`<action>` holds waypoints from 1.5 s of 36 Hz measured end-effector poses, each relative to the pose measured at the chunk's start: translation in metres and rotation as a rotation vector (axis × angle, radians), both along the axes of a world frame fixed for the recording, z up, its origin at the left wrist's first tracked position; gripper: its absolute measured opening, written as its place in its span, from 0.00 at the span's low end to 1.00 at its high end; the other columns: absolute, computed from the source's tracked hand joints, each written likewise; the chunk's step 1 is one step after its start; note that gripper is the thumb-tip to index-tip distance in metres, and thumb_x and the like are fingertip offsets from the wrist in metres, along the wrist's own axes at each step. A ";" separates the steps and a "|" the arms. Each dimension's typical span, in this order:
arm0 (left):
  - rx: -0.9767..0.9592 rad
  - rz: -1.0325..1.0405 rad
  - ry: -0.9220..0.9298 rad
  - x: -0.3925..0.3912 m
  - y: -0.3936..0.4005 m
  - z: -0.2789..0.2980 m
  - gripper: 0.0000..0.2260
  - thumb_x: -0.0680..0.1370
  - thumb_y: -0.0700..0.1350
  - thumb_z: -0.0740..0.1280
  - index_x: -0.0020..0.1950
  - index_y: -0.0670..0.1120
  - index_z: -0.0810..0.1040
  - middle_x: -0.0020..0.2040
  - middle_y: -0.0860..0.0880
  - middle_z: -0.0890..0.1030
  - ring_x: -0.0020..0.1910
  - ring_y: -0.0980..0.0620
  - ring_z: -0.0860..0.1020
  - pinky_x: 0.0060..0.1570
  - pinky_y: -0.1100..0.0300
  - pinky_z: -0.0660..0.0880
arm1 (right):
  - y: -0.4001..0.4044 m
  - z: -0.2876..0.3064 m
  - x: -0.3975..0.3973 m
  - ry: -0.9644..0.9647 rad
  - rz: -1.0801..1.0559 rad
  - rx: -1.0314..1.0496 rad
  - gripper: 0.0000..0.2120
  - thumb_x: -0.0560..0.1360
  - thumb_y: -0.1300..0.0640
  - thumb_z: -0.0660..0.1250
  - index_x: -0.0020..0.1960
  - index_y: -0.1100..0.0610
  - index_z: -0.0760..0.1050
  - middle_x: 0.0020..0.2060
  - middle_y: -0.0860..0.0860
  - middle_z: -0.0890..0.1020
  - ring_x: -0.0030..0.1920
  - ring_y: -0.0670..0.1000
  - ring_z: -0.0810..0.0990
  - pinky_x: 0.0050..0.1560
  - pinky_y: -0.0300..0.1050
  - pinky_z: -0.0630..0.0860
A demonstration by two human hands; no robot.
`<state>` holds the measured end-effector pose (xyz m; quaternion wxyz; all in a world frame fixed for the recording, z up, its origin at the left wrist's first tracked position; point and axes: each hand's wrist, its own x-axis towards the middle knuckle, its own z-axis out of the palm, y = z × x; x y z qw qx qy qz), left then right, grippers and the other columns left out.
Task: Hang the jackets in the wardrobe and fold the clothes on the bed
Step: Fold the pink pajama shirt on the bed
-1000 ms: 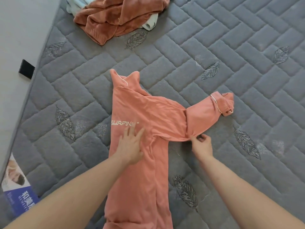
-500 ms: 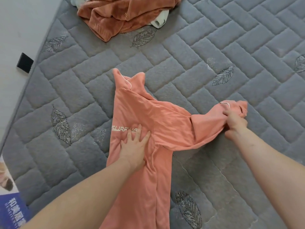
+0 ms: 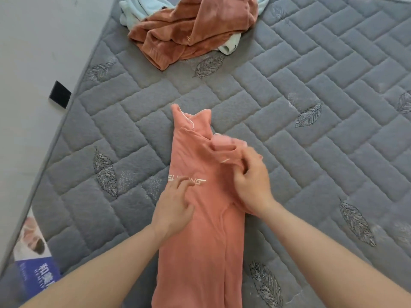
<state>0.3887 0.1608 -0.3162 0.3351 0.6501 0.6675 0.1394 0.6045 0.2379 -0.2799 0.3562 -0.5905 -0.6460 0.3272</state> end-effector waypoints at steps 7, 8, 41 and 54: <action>-0.057 0.106 0.030 -0.042 -0.029 -0.004 0.16 0.72 0.38 0.68 0.57 0.52 0.77 0.58 0.56 0.73 0.58 0.53 0.72 0.58 0.55 0.73 | -0.048 -0.034 -0.029 -0.514 0.470 -0.429 0.25 0.75 0.61 0.65 0.72 0.51 0.73 0.63 0.49 0.78 0.66 0.55 0.74 0.71 0.47 0.67; -0.068 0.111 0.031 -0.046 -0.033 -0.005 0.16 0.72 0.39 0.69 0.57 0.52 0.76 0.58 0.57 0.73 0.58 0.54 0.72 0.58 0.57 0.73 | -0.053 -0.035 -0.032 -0.488 0.465 -0.427 0.25 0.74 0.63 0.64 0.71 0.52 0.75 0.62 0.49 0.79 0.65 0.55 0.74 0.70 0.47 0.67; -0.141 0.234 -0.112 -0.086 -0.073 -0.003 0.18 0.72 0.36 0.66 0.57 0.54 0.76 0.57 0.58 0.71 0.54 0.57 0.73 0.53 0.59 0.71 | -0.088 -0.023 -0.057 -0.500 0.345 -0.611 0.08 0.70 0.59 0.66 0.38 0.51 0.83 0.48 0.46 0.80 0.51 0.52 0.80 0.51 0.47 0.76; -0.142 0.322 -0.190 -0.063 -0.074 -0.004 0.17 0.72 0.38 0.67 0.53 0.58 0.75 0.54 0.58 0.73 0.50 0.65 0.75 0.51 0.60 0.74 | -0.085 -0.032 -0.076 0.289 -0.937 -1.060 0.55 0.57 0.42 0.84 0.73 0.60 0.58 0.52 0.55 0.75 0.54 0.59 0.80 0.61 0.57 0.79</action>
